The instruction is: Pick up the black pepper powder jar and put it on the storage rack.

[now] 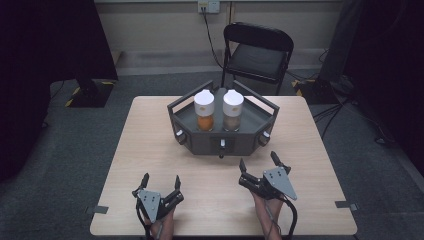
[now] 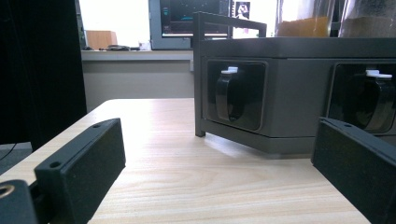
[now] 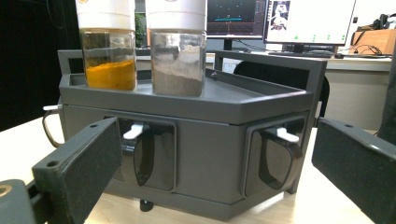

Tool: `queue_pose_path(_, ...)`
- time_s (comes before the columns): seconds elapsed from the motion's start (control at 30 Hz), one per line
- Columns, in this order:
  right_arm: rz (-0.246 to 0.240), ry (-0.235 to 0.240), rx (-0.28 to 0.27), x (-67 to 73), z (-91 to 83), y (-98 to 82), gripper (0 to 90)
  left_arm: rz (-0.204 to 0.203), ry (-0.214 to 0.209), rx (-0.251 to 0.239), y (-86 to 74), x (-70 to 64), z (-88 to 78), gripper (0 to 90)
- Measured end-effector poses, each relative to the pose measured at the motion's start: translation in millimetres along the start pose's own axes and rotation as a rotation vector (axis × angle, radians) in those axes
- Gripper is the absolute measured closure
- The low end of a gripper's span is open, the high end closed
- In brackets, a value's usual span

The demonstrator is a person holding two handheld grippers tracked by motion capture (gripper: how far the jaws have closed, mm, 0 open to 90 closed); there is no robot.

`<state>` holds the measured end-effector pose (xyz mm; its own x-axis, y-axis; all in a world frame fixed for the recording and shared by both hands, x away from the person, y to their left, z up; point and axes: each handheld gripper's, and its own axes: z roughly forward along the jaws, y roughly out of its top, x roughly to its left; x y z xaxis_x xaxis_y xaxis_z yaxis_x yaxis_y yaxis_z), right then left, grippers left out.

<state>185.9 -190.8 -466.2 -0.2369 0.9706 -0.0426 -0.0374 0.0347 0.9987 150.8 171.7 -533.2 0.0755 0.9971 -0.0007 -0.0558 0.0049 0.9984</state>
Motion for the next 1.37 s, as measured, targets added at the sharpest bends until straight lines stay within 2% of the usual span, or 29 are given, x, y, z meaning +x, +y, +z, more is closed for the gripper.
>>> queue_pose_path(0.4, -0.007, -0.009, 0.018, 1.6, -10.1, -20.9, 0.6, 0.000, 0.000, 0.000, 0.0, 0.0, 0.0, 2.0)
queue_pose_path(0.97, -0.017, -0.029, 0.014, 2.5, -21.5, -47.3, 0.6, 0.000, 0.000, 0.000, 0.1, 0.0, 0.0, 2.0)
queue_pose_path(1.13, -0.016, -0.033, 0.025, 2.9, -23.0, -53.0, 0.6, 0.000, -0.001, 0.001, 0.1, 0.1, 0.0, 2.0)
queue_pose_path(1.37, -0.011, -0.027, 0.014, 1.3, -23.6, -56.2, 1.0, 0.001, -0.006, 0.002, 0.3, 0.9, 0.2, 2.0)
